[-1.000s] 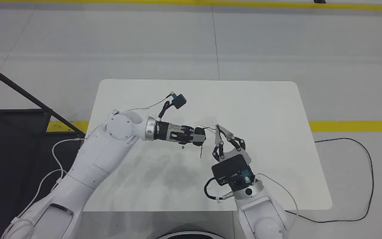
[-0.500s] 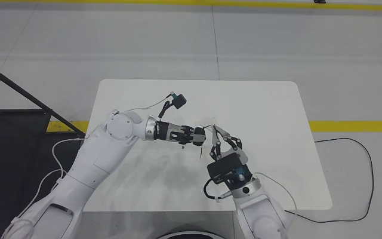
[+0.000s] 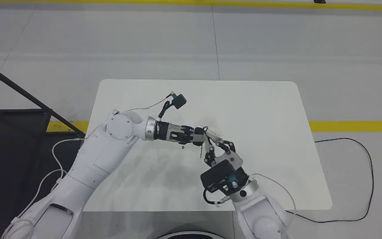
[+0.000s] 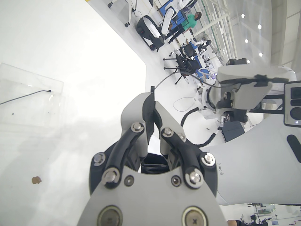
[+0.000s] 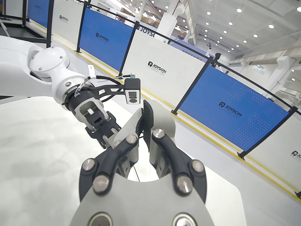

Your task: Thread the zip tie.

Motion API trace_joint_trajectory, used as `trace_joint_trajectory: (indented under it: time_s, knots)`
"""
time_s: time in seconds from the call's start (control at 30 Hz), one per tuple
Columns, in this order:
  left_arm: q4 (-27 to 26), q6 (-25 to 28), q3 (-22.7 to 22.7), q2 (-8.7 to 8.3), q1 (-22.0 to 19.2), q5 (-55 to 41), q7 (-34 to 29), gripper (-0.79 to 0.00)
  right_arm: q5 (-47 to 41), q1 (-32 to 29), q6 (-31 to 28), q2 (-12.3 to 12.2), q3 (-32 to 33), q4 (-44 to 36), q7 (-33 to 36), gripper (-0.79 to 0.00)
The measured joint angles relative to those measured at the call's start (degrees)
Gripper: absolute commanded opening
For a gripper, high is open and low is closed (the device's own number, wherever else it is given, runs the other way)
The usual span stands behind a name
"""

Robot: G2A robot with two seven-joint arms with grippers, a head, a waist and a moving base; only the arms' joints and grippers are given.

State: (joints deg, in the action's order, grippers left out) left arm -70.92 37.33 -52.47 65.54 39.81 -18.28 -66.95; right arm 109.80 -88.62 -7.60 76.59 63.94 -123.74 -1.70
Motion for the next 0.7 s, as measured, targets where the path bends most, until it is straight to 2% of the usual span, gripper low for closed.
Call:
trace_joint_trajectory:
  time_s: [0.23,0.53,0.7]
  knots:
    - [0.00,0.00,0.00,0.00,0.00,0.00,0.00,-0.785,1.61,-0.05,-3.71,-0.44,0.38,-0.37,0.82,-0.785]
    - [-0.05,-0.03,0.00,0.00,0.04,0.03,0.05,-0.785,0.97,0.52,-4.09,-0.50,0.03,-0.40,2.65,-0.785]
    - [-2.42,-1.38,-0.54,-0.25,1.54,2.42,2.66,-0.785,0.54,0.65,-6.75,-0.79,0.35,-0.44,1.58,-0.785]
